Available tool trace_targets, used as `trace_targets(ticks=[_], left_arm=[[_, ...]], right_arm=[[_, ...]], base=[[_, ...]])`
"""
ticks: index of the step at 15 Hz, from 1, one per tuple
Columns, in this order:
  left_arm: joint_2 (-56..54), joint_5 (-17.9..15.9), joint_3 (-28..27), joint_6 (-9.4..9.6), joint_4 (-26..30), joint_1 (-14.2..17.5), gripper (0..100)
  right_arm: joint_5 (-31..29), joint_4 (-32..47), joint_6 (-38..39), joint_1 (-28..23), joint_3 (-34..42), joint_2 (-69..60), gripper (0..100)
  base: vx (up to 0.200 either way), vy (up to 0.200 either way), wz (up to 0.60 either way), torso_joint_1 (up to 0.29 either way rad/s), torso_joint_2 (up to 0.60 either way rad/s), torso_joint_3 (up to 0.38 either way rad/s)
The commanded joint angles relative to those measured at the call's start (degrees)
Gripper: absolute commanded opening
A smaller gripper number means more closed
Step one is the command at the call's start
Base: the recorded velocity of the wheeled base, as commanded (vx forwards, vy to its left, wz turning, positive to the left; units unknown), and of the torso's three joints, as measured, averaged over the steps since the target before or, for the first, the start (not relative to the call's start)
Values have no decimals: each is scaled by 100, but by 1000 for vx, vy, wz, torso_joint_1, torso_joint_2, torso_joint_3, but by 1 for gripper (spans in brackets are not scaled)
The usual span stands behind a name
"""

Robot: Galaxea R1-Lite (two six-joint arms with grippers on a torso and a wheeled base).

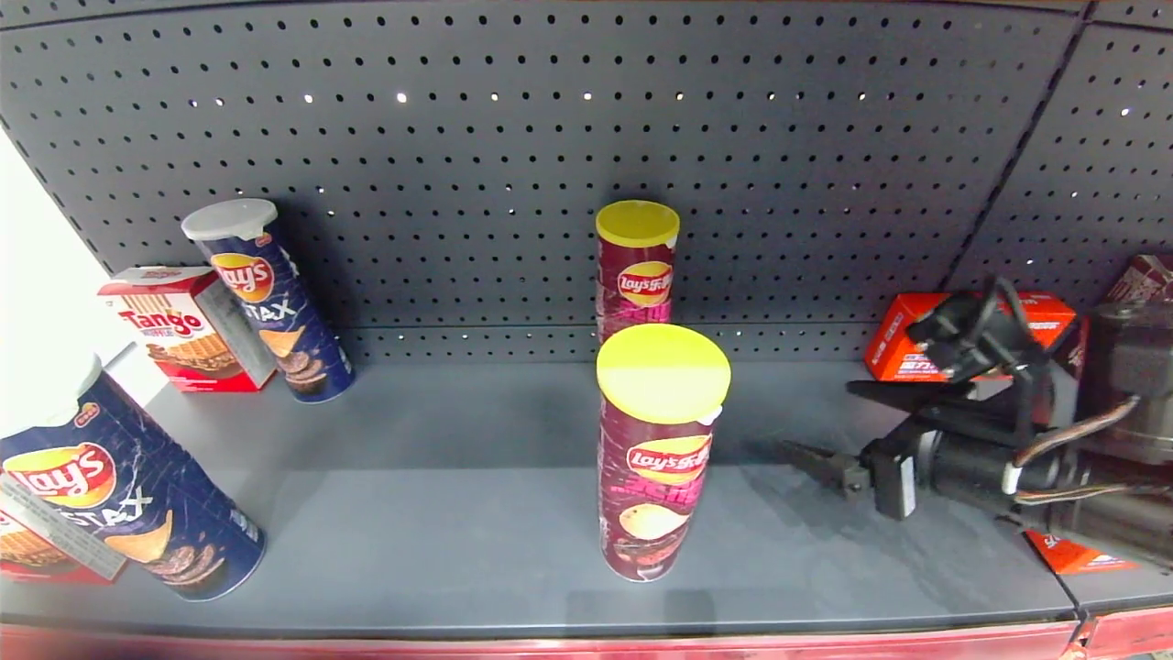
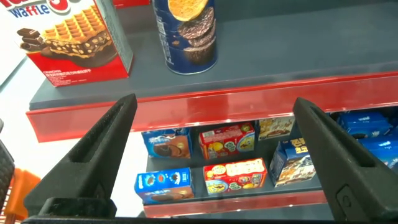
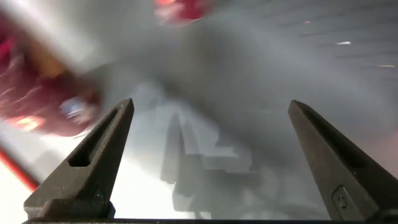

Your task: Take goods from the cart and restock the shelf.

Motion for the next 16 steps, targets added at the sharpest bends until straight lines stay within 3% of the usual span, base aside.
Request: trace_targets(ticks=[1,5,8,11,14,16], left_arm=[[7,-9,0,2,-1,-4,100],[7,-9,0,11,8,-4,100],[7,-35,0,11,8,-4,100],[7,-132,0,2,8,-4,100],[7,-149,0,11,8,-4,100],[7,-264,0,11,8,-4,100]], right_arm=[[-172,33,-13,-740,457,-1454,100],[-497,332,-22,-1531,1679,-3555,100],[-831,349,-22,-1575,3068,-4987,100],[-1015,604,-4,-1769,3481,-5884,100],[-1015,2010,14,-1769,3683,-7519,100],[-1042,2221,295,-1786,3683,-7606,100]], base=[[0,0,0,0,0,0],[0,0,0,0,0,0],[0,0,0,0,0,0],[0,0,0,0,0,0],[0,0,0,0,0,0],[0,0,0,0,0,0]])
